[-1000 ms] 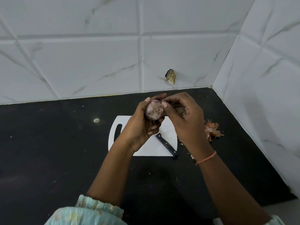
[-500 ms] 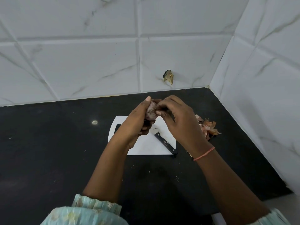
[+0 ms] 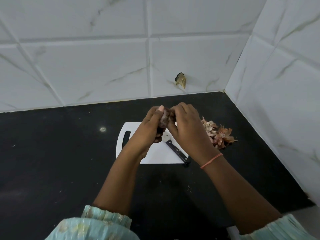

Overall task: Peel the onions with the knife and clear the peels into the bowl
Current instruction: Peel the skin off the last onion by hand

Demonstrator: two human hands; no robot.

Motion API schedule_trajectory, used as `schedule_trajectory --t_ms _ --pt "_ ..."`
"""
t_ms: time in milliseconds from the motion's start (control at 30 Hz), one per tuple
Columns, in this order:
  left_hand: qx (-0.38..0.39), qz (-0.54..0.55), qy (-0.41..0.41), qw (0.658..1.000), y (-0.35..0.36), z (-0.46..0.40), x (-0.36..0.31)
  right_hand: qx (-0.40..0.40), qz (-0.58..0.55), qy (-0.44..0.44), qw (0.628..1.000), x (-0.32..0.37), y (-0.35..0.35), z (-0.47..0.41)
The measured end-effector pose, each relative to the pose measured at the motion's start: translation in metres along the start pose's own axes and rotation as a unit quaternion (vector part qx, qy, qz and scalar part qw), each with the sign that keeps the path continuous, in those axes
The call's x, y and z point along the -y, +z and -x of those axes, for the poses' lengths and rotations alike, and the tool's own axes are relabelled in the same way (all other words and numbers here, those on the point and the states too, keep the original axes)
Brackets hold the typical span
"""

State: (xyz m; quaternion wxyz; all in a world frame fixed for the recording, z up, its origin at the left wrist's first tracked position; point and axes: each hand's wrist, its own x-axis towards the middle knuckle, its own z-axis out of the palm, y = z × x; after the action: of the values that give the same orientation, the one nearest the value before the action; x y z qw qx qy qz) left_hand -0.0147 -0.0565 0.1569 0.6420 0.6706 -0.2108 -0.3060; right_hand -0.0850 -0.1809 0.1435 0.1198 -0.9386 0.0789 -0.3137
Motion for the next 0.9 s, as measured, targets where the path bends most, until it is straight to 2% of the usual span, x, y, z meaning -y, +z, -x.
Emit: schedule_trajectory --t_ms 133,267,400,467,567,633,733,767,833,900 --pt "-0.04 0.08 0.021 0.996 0.005 -0.005 0.004 -0.048 -0.01 0.07 0.996 -0.021 -0.002 -0.003" --pt "0.032 0.232 -0.005 0.972 -0.001 -0.007 0.001 -0.067 -0.059 0.181 0.979 -0.059 -0.011 0.005" --pt "0.083 0.293 -0.005 0.952 -0.001 -0.01 0.002 -0.097 -0.065 0.234 0.965 -0.084 -0.011 0.02" --pt "0.099 0.303 -0.006 0.948 0.0 -0.013 0.004 -0.08 -0.092 0.274 0.954 -0.089 -0.008 0.024" --pt "0.115 0.284 0.002 0.952 0.002 -0.016 0.006 0.021 -0.118 0.325 0.938 -0.09 -0.003 0.023" --pt "0.115 0.247 0.018 0.962 0.004 -0.017 0.007 0.029 -0.137 0.307 0.941 -0.085 -0.003 0.023" --pt "0.095 0.188 0.03 0.977 0.006 -0.017 0.007 -0.079 -0.148 0.25 0.953 -0.066 -0.013 0.02" --pt "0.09 0.18 0.027 0.979 0.006 -0.017 0.006 -0.07 -0.175 0.245 0.951 -0.06 -0.017 0.017" --pt "0.085 0.171 0.022 0.981 0.006 -0.017 0.005 0.016 -0.27 0.235 0.934 -0.046 -0.025 0.011" --pt "0.086 0.167 0.024 0.982 0.005 -0.016 0.004 0.062 -0.322 0.189 0.926 -0.035 -0.029 0.006"
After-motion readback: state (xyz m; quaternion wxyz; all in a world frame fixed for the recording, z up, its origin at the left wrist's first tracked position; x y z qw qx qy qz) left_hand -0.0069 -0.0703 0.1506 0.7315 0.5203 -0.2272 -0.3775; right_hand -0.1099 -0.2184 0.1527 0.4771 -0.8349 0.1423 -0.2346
